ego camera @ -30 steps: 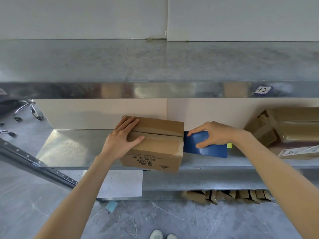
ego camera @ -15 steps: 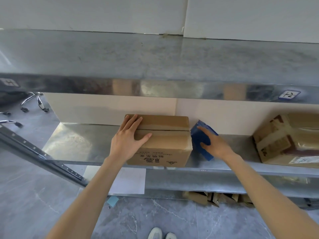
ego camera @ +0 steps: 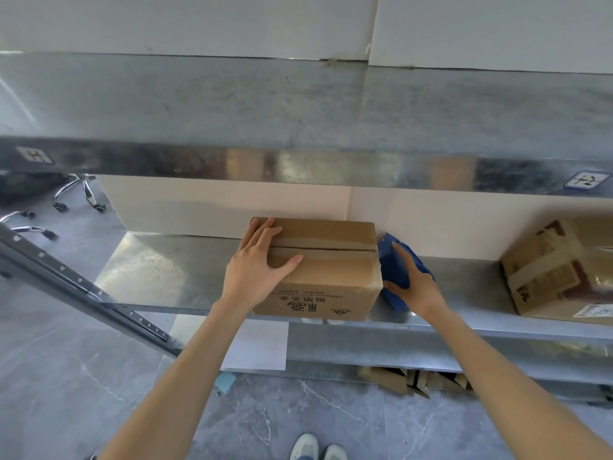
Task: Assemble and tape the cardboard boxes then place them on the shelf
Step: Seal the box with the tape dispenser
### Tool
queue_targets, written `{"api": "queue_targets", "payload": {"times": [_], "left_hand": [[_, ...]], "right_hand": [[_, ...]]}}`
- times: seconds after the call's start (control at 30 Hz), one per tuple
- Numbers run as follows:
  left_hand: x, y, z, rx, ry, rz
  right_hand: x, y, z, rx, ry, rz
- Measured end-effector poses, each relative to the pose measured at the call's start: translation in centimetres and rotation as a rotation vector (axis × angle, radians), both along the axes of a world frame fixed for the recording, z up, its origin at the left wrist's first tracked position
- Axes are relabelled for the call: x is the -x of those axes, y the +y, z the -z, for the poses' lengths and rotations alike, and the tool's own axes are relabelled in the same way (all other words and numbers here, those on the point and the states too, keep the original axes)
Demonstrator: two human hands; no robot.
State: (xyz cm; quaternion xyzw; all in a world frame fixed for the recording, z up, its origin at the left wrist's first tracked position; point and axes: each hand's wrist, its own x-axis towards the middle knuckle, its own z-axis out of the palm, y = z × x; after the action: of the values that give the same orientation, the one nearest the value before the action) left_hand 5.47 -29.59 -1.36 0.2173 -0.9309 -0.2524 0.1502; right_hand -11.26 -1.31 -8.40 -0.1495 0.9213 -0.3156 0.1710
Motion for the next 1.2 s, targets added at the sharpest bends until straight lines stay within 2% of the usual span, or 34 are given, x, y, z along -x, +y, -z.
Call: {"api": "queue_targets", "payload": {"times": [0.27, 0.43, 0.53, 0.63, 0.77, 0.83, 1.0, 1.2], "left_hand": [[-0.3, -1.0, -0.3, -0.117, -0.009, 0.086], [-0.3, -1.4, -0.6, -0.035, -0.060, 0.088], [-0.4, -1.5, -0.6, -0.001, -0.058, 0.087], [-0.5, -1.2, -0.3, -0.034, -0.007, 0.089], [-0.6, -1.0, 0.1, -0.106, 0.072, 0.089], [-0.6, -1.1, 0.2, -0.156, 0.099, 0.091], [-0.7, -1.6, 0.5, -0.192, 0.109, 0.119], [-1.1, -2.6, 0.6, 0.253, 0.032, 0.354]], "right_hand": [[0.5, 1.5, -1.1, -0.069, 0.052, -0.112], [0.6, 1.9, -3.6, -0.051, 0.144, -0.056], [0.2, 0.6, -5.7, 0.115, 0.222, -0.020], [-0.9, -2.5, -7.7, 0.285, 0.277, -0.074], [-3.0, -6.6, -8.9, 0.414, 0.187, -0.210], [-3.7, -7.6, -8.3, 0.380, 0.089, -0.275], [-3.5, -7.7, -7.5, 0.293, 0.081, -0.319], [-3.4, -7.5, -8.0, -0.082, 0.432, -0.647]]}}
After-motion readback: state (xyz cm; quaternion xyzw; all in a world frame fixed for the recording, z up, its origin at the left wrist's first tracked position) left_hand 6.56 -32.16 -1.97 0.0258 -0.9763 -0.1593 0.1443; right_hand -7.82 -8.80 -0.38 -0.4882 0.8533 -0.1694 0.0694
